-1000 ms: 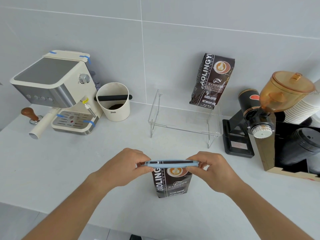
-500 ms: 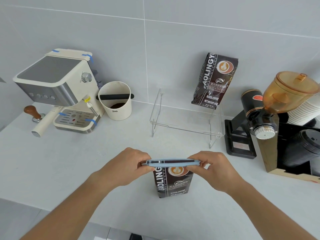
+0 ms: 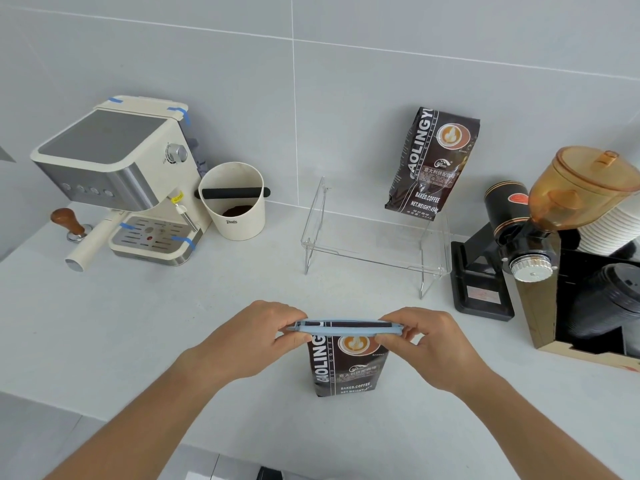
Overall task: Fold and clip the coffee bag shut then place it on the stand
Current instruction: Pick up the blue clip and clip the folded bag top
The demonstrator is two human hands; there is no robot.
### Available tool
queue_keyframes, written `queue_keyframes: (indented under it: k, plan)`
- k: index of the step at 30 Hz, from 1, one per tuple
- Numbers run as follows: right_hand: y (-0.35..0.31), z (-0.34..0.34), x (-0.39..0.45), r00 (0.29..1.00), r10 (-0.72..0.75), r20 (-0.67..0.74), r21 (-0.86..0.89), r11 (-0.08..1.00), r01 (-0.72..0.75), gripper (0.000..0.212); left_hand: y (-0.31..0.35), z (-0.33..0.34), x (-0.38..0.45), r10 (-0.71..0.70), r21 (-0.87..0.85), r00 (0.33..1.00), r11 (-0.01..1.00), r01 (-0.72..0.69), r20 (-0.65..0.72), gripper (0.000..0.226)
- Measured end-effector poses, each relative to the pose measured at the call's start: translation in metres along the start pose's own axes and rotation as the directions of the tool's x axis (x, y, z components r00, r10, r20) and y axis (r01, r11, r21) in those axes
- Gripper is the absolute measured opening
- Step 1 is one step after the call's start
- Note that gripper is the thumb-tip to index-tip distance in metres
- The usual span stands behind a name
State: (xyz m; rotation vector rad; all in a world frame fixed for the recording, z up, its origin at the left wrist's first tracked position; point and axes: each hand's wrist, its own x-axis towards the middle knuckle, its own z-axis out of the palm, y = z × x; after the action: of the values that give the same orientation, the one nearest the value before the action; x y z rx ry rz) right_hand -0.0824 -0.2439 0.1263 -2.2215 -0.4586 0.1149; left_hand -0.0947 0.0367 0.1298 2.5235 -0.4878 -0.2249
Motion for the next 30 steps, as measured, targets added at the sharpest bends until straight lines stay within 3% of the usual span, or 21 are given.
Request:
queue_keyframes:
  k: [2,8,15,21,30]
  plan:
    - [-0.002,0.000,0.000,1.000,-0.010,0.007,0.004,1.000,0.010,0.010,0.000,-0.002,-0.002,0.010,-0.011,1.000,1.000,-0.010,0.001,0.044]
    - [-0.002,-0.001,0.006,0.997,-0.070,0.037,-0.051,0.996,0.072,0.020,-0.003,-0.007,-0.003,-0.021,-0.046,1.000,0.999,0.022,0.023,0.030]
    - [-0.001,-0.001,0.010,0.992,-0.093,0.081,-0.062,0.993,0.098,0.016,-0.008,-0.001,-0.008,-0.023,-0.058,0.999,0.998,0.026,0.042,0.023]
    - [0.000,0.000,0.013,0.992,-0.103,0.073,-0.066,0.992,0.108,0.013,-0.013,0.004,-0.008,0.003,0.077,1.000,0.997,-0.004,0.008,0.053]
    - [0.002,0.007,0.006,0.997,-0.073,-0.003,-0.048,0.996,0.073,0.011,-0.015,0.014,-0.006,0.051,0.103,0.995,0.994,-0.042,-0.091,0.049]
